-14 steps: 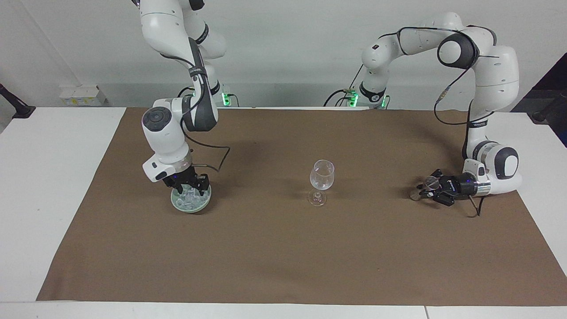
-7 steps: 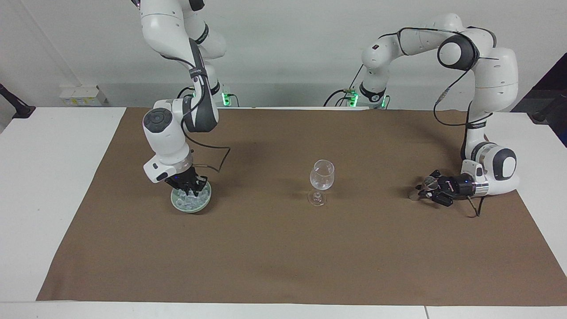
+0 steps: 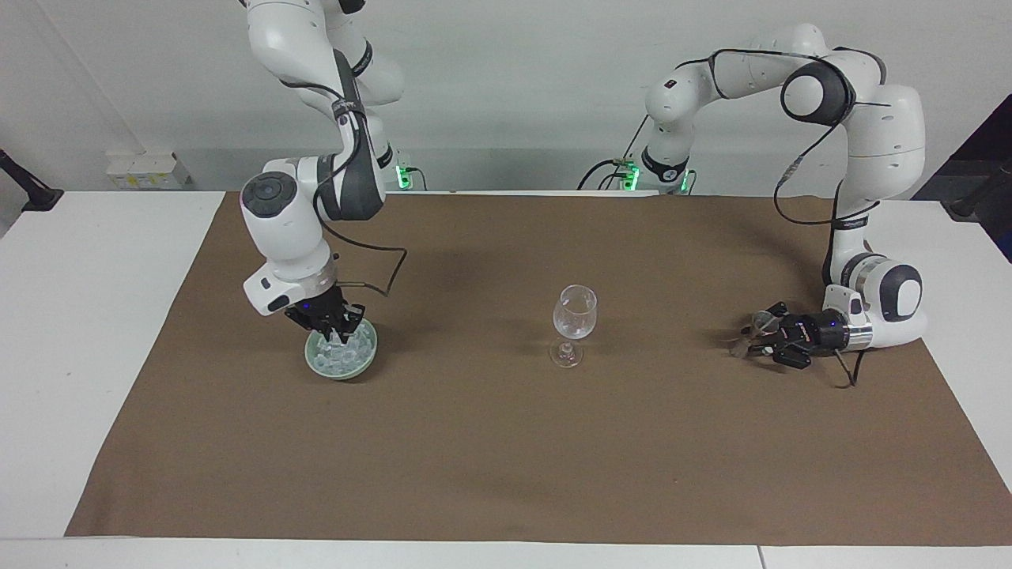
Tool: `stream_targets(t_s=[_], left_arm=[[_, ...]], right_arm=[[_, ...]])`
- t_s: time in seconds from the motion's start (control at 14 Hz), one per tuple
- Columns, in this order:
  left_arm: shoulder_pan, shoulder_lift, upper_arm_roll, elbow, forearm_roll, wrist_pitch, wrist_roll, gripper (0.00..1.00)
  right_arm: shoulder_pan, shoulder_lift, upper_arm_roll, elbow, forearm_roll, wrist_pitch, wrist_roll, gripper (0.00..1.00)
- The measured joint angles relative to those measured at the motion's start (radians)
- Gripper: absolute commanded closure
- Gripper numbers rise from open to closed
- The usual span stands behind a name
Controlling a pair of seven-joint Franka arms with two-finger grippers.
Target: Pour wine and add ice with both arms
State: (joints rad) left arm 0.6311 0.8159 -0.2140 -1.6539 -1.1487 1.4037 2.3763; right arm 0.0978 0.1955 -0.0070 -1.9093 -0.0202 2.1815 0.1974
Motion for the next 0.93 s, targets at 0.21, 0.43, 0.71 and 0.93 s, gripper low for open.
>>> stream_targets(t_s=[0.21, 0.43, 0.71, 0.93], left_arm=[[0.002, -0.002, 0.000, 0.019, 0.000, 0.000, 0.000, 0.14], [0.005, -0.026, 0.015, 0.056, 0.049, 0.011, 0.000, 0.14], [0.010, -0.119, 0.083, 0.114, 0.168, 0.019, -0.050, 0.15], [0.002, -0.229, 0.083, 0.131, 0.246, 0.039, -0.231, 0.15]], right_arm=[[0.001, -0.048, 0.028, 0.051, 0.001, -0.091, 0.000, 1.00], [0.003, -0.054, 0.100, 0.118, 0.001, -0.151, 0.044, 1.00], [0.020, -0.053, 0.145, 0.175, 0.002, -0.183, 0.123, 1.00], [0.071, -0.041, 0.147, 0.223, 0.002, -0.214, 0.220, 1.00]])
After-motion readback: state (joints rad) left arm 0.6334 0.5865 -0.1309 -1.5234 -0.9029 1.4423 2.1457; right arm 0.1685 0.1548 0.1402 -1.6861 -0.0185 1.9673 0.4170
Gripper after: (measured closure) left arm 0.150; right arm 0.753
